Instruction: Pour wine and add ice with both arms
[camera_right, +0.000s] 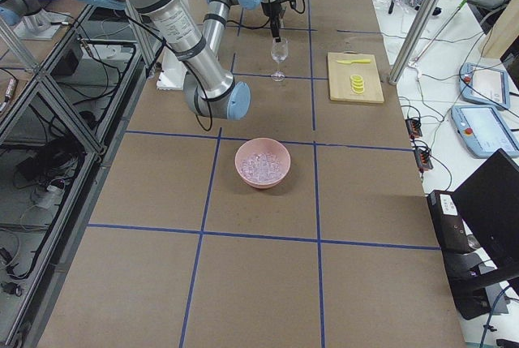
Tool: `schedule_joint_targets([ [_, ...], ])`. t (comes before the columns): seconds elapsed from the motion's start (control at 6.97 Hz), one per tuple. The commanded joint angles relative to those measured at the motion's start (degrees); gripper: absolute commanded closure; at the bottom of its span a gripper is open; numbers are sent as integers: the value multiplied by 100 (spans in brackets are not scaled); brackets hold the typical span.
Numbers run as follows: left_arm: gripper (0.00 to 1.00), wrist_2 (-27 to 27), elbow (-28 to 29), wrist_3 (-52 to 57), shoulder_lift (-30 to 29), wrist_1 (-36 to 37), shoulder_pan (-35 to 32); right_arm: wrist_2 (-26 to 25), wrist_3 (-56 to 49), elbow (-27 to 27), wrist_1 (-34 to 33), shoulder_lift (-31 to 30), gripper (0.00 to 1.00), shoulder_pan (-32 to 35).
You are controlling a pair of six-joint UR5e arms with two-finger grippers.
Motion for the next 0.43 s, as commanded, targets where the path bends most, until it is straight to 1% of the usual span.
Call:
schedule_joint_targets([
  [0.0, 0, 741, 2, 7, 7, 3, 6, 1009, -1098, 528, 44, -924, 0, 937],
  [0.14, 0, 974, -103, 15, 8, 12, -3, 1538, -2045, 697, 62, -1478, 0, 1517],
  [0.29, 0, 977, -182, 15, 34, 20, -29, 1665, -3011, 768, 245, -2119, 0, 1941],
])
